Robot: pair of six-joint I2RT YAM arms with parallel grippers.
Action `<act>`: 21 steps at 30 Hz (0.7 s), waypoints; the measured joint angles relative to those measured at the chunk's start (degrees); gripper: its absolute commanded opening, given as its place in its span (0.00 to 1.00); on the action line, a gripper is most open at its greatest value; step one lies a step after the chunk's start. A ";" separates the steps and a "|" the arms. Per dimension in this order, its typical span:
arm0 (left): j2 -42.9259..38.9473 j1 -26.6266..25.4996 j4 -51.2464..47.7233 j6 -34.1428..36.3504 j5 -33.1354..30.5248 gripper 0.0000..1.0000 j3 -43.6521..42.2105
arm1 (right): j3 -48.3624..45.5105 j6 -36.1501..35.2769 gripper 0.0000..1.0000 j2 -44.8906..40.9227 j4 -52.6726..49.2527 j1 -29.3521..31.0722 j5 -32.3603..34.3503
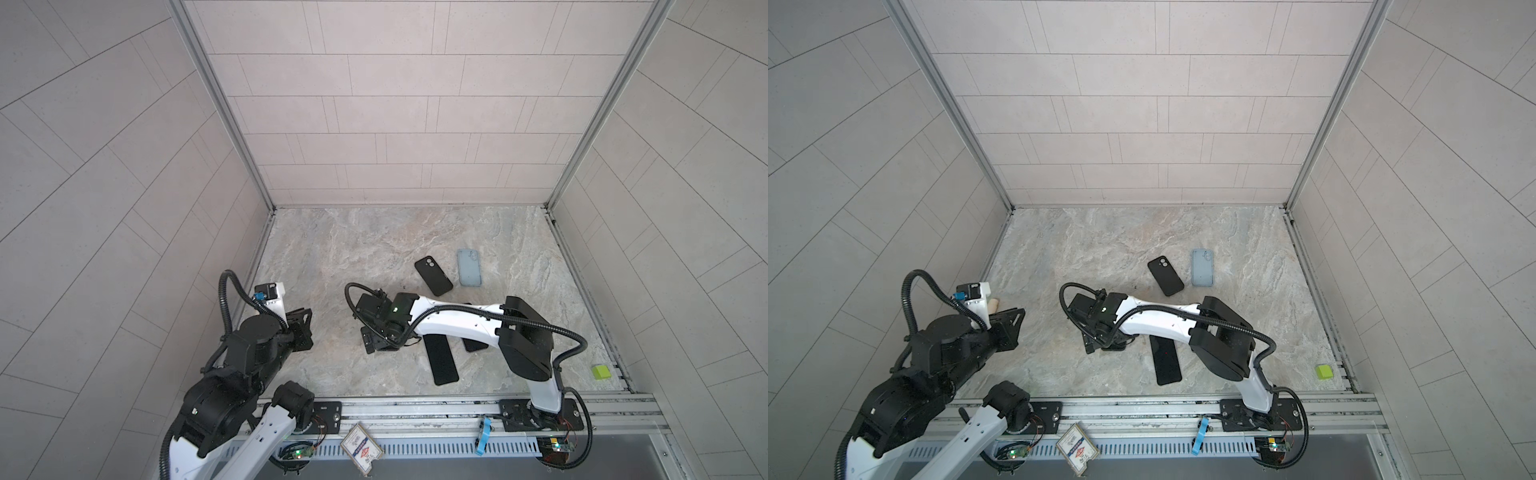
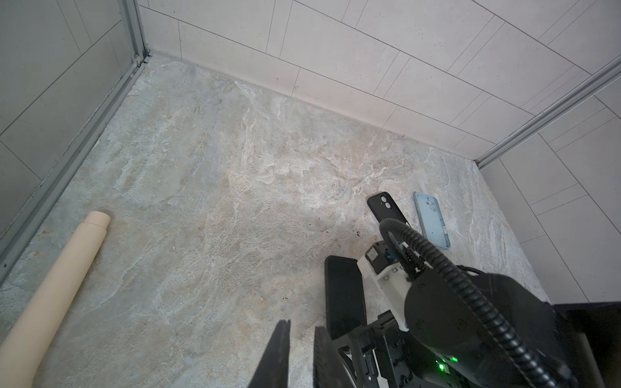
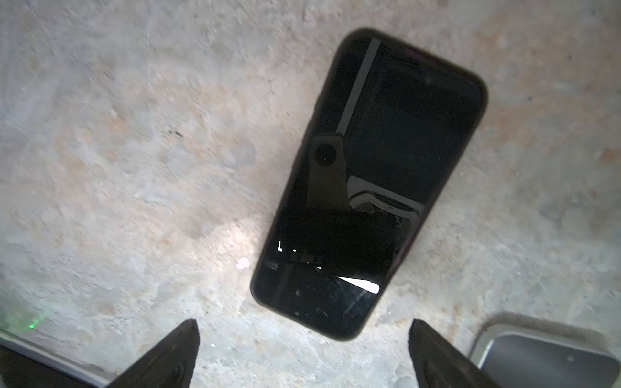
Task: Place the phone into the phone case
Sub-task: 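Grasp the cased phone by its edge with the right gripper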
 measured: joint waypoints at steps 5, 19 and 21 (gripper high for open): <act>0.07 0.00 0.04 0.02 0.07 0.19 -0.02 | 4.48 3.02 0.94 6.88 -3.28 -1.16 -0.09; 0.24 0.00 0.46 0.09 0.90 0.19 -0.44 | 7.06 10.86 0.82 9.77 -7.30 -1.62 0.37; 0.28 0.02 0.48 0.13 1.01 0.19 -0.44 | 6.84 11.15 0.71 9.68 -6.99 -1.81 -0.02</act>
